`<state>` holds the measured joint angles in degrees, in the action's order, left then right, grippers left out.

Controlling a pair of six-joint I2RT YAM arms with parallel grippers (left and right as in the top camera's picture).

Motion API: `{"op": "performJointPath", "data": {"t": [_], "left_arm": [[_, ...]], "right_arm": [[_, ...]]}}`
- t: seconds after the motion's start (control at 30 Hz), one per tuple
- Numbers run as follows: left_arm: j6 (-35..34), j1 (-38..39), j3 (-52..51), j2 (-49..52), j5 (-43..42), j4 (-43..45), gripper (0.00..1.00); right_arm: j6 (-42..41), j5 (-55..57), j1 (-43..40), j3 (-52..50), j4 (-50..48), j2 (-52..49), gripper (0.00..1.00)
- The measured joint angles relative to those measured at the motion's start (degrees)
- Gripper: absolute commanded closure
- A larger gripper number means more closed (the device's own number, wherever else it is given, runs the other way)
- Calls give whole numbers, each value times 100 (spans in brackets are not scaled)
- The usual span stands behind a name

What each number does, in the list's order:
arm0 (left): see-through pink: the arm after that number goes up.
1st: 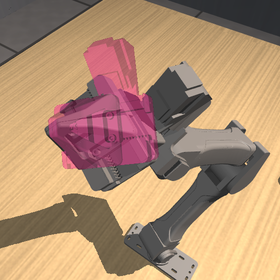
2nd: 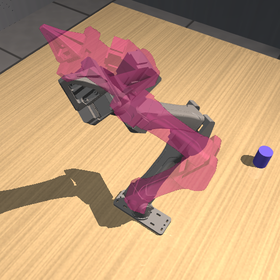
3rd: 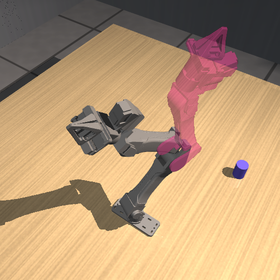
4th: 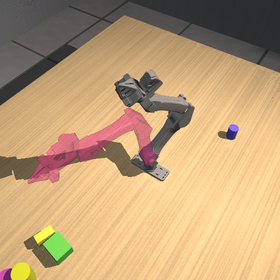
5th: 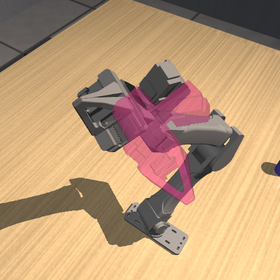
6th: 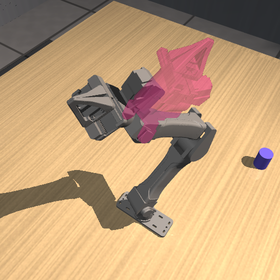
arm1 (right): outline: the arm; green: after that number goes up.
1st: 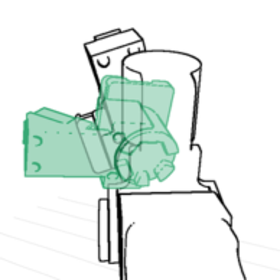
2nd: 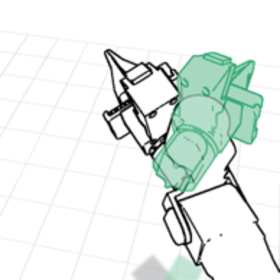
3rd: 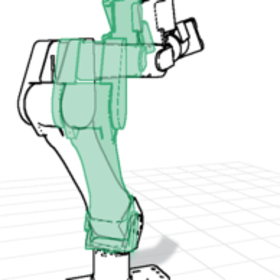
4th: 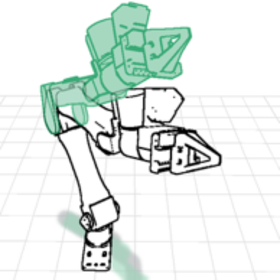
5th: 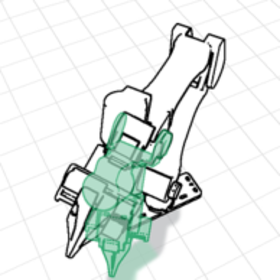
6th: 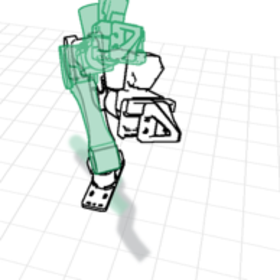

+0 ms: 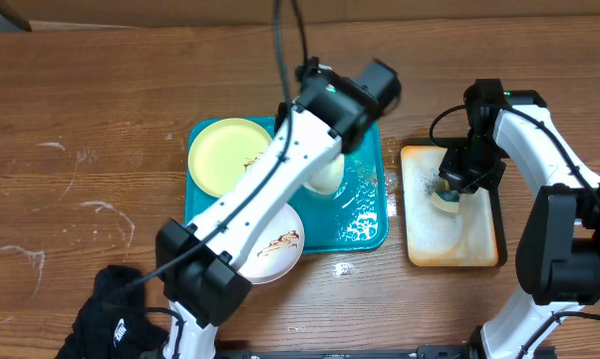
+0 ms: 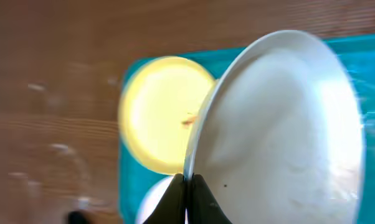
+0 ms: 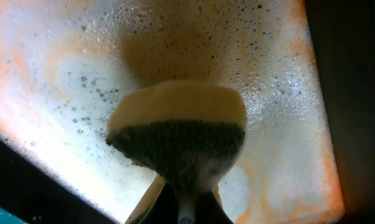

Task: Clean dirty plates on tray and stack at the side
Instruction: 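Carry the white plate left and set it on the table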

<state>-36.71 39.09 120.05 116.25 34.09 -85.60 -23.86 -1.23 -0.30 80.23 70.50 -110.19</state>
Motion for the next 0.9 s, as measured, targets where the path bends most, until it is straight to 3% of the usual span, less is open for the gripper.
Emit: {"op": "performJointPath", "data": {"t": [0.37,0.9], "left_arm": [[280,-1873,0,0,-2507,581,95],[881,-4940,-92,-404,-3554,896,95]], "right_arm": [[11,-7,2,0,76,0,96],[48,-7,2,0,186,0,96]]}}
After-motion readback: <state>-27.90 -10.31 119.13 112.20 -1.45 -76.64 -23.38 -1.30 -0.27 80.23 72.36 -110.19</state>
